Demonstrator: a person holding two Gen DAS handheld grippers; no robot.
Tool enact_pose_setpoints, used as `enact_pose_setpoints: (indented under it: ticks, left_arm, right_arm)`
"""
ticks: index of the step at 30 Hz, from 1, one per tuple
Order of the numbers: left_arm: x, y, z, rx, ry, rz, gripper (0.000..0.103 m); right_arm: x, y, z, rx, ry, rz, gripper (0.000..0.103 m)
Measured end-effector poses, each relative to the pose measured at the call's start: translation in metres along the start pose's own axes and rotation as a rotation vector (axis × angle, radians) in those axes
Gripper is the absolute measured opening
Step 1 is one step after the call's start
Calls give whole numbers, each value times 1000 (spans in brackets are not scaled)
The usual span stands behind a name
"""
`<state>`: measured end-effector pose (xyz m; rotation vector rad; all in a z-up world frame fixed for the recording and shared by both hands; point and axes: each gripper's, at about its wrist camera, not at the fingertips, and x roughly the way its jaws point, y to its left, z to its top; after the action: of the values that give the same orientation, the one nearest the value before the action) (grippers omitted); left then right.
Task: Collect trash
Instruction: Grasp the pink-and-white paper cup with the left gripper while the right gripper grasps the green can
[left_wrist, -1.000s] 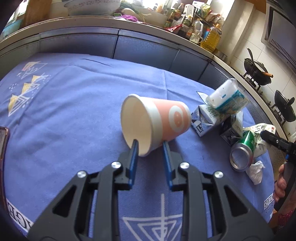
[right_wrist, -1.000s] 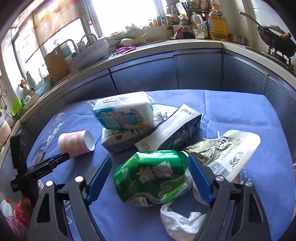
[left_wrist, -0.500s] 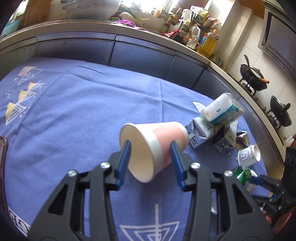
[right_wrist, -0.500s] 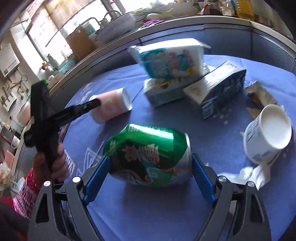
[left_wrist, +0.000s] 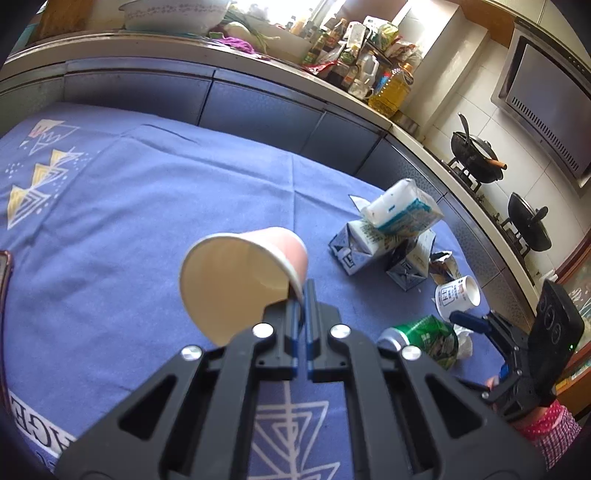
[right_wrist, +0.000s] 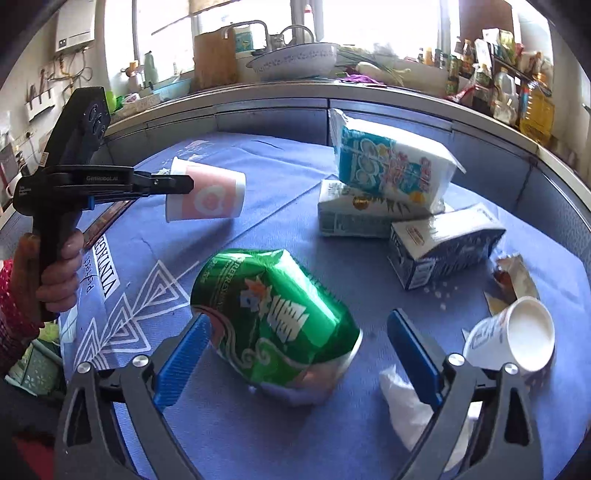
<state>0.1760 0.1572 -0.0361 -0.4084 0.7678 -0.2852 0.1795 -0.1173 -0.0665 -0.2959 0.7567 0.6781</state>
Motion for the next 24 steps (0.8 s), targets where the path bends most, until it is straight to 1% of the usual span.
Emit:
enact_pose_setpoints:
  ticks: [1, 3, 6, 7, 13, 14, 16, 17, 18, 20, 24]
  left_arm:
    - [-3, 1, -3, -7, 6, -8, 3]
    - [-9, 1, -8, -10, 11, -15, 3]
    - [-18, -1, -14, -5, 18, -9, 3]
    - [-21, -1, -15, -5, 19, -9, 3]
    - [-29, -8, -22, 13, 23, -22, 3]
    - [-29, -11, -23, 22, 26, -26, 3]
    - [-28, -18, -26, 43, 29, -30, 3]
    - [-27, -21, -28, 54, 30, -31, 3]
    - [-26, -23, -29, 59, 32, -32, 3]
    - [-25, -27, -31, 63, 36, -36, 3]
    - [-29, -32, -32, 68, 33, -31, 3]
  right_arm:
    - [6, -2, 3, -13, 16, 30, 98]
    - [18, -9, 7, 1, 69, 114, 98]
    - [30, -18, 5, 77, 158, 231, 98]
    - [27, -19, 1, 99, 168, 256, 98]
    - [-7, -2, -26, 121, 124, 288, 98]
    - [-10, 1, -29, 133, 123, 287, 96]
    - [-10, 5, -32, 158, 130, 274, 86]
    - [-9, 6, -33, 178, 138, 269, 74]
    - [-6, 5, -34, 212, 149, 283, 60]
    - [-1, 2, -37, 284, 148, 330, 60]
    - [-1, 3, -41, 376, 130, 371, 59]
